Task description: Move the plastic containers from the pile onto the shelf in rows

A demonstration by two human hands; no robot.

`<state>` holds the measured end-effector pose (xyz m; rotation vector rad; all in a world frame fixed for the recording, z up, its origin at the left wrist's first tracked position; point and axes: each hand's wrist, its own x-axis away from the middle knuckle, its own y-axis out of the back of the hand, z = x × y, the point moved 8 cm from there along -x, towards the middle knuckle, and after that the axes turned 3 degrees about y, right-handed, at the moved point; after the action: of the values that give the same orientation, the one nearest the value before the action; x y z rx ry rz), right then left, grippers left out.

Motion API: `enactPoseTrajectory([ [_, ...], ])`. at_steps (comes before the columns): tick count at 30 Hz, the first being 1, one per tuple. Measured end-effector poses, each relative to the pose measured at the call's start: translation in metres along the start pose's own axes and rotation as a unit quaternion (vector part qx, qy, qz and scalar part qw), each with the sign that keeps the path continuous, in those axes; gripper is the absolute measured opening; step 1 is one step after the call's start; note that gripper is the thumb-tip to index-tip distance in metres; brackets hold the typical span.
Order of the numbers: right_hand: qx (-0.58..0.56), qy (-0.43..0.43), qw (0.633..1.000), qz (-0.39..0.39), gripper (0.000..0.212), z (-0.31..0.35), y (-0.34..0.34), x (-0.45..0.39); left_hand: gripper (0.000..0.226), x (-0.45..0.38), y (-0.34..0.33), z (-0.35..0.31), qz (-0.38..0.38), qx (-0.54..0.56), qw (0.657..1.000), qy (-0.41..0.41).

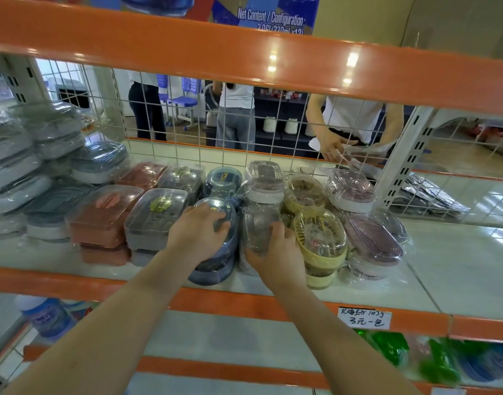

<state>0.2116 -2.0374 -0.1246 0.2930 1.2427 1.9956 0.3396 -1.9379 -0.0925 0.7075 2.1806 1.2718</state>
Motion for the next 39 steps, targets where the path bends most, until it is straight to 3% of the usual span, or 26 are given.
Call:
enactPoseTrajectory([
  [6, -0.111, -0.014, 0.992, -0.051, 0.064, -0.007, 0.016, 0.0, 0.038, 0.001, 0.0, 0.002, 0.002, 0.013, 1.0, -0.007],
  [10, -0.288, -0.046, 0.951, -0.1, 0.056, -0.012, 0.036, -0.002, 0.04, 0.001, -0.001, 0.002, 0.017, -0.002, 1.0, -0.005],
  [14, -0.33, -0.058, 0.925, -0.177, 0.046, -0.024, 0.063, -0.002, 0.04, 0.002, -0.002, 0.003, 0.026, 0.001, 1.0, -0.001],
  [17, -0.309, -0.054, 0.93, -0.192, 0.057, -0.03, 0.073, -0.002, 0.041, 0.003, -0.002, 0.001, 0.023, -0.004, 1.0, -0.003],
  [22, -0.303, -0.051, 0.933, -0.189, 0.06, -0.033, 0.074, -0.001, 0.039, 0.005, -0.002, 0.0, 0.023, -0.012, 1.0, -0.005],
  [26, -0.237, -0.022, 0.955, -0.178, 0.059, -0.027, 0.073, -0.001, 0.039, 0.005, -0.001, 0.0, 0.019, -0.01, 1.0, -0.009],
  [34, -0.036, 0.02, 0.999, -0.019, 0.063, -0.003, 0.02, 0.008, 0.041, 0.005, 0.0, 0.0, 0.009, -0.007, 1.0, -0.01],
  [39, 0.063, 0.036, 0.997, 0.01, 0.065, 0.0, 0.004, 0.009, 0.041, 0.005, -0.001, 0.0, 0.004, -0.01, 1.0, -0.013],
])
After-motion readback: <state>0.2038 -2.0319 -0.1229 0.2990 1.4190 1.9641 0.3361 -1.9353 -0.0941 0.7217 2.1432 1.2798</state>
